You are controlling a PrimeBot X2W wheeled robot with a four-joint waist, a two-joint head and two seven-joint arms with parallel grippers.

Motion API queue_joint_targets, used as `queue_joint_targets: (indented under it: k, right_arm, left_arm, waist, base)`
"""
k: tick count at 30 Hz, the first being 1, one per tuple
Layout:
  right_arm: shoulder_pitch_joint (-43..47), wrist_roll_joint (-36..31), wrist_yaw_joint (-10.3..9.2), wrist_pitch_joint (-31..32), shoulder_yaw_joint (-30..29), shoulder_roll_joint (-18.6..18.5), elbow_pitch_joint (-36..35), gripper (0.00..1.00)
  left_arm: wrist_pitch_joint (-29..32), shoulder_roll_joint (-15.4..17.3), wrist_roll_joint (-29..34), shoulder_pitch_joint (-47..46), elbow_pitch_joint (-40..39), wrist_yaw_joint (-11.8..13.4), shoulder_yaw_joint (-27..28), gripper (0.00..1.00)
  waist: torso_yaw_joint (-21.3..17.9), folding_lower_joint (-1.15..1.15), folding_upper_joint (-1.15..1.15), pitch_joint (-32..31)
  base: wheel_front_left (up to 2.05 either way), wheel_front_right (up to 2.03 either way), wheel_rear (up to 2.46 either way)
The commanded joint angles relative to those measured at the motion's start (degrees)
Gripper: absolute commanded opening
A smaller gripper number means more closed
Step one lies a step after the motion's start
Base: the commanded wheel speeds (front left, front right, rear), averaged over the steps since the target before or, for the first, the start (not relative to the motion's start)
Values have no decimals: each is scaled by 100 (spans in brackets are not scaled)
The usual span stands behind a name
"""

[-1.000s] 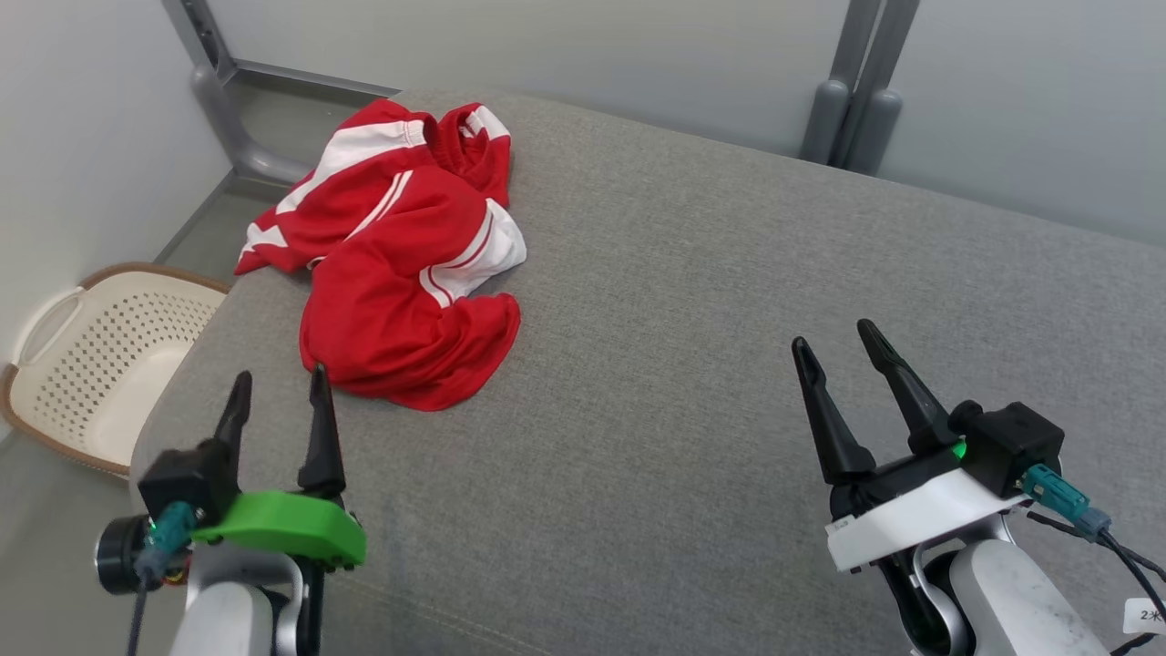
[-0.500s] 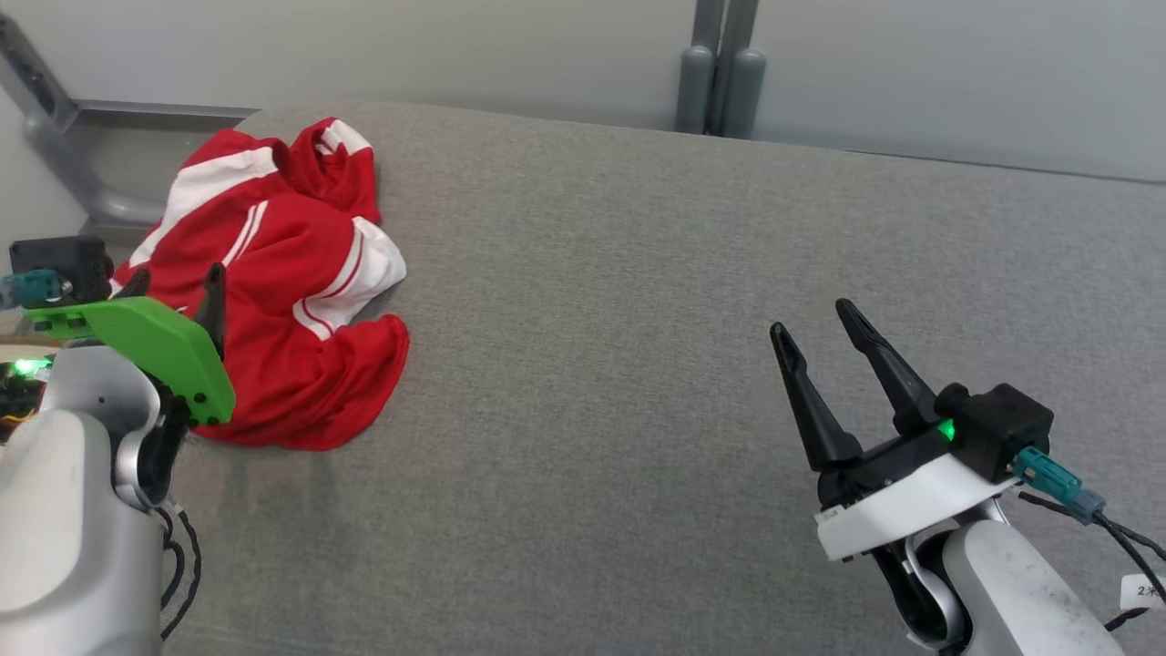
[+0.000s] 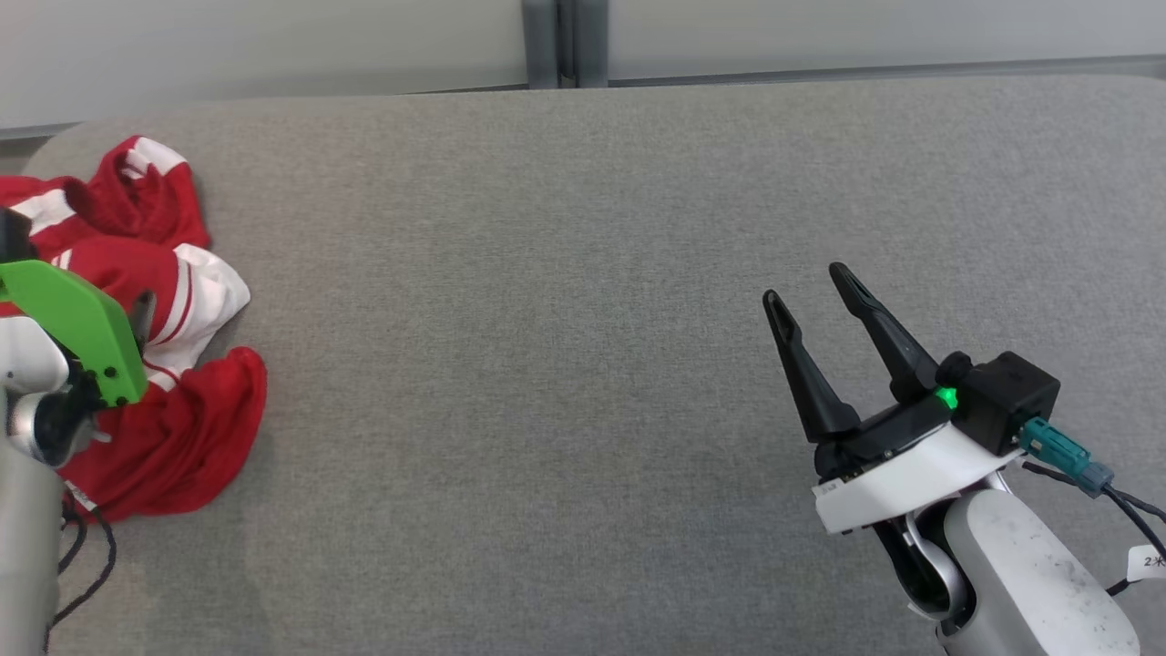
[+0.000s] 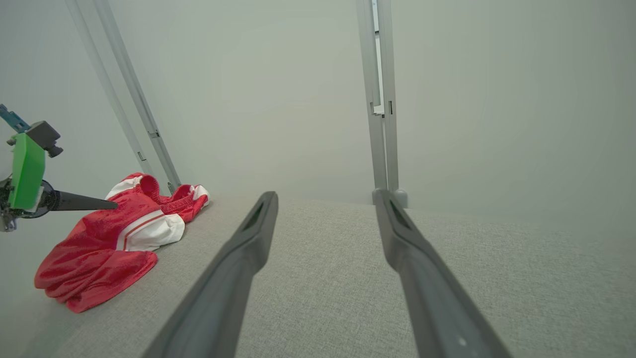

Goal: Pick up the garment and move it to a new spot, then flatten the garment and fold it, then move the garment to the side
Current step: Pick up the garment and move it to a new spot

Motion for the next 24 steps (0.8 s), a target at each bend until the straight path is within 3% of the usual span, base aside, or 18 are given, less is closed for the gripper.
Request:
queue_joint_targets:
  k: [1,11,12,13,14,24]
  right_arm:
    - [-105,36,-1,-15,36,-29,-32,100]
    - [-193,96,0,-16,65,-5,11,100]
    - [-196,99,0,-16,70,4,25,100]
    - [-199,100,0,-16,65,9,32,100]
    - [-199,104,-1,-15,49,10,41,100]
    - [-39,95,0,-15,42,108,132,100]
  left_arm:
    - [-41,130,17,-159,121,-5,11,100]
    - [70,334,49,-372,1182,-3,-169,100]
    - [80,326,33,-353,1249,-3,-204,78]
    - [73,317,19,-339,1281,-3,-231,18]
    - [42,310,-9,-331,1311,-3,-272,0]
    - [-240,478,-21,-287,946,-3,-1070,0]
  waist:
    - [-389,0,0,373]
    - [-628,0,0,535]
    - [-631,0,0,526]
    - [-629,0,0,516]
    - [-618,0,0,499]
    - [-469,0,0,110]
  base:
    - [0,0,0]
    - [0,0,0]
    - [0,0,0]
    - [0,0,0]
    - [0,0,0]
    - [0,0,0]
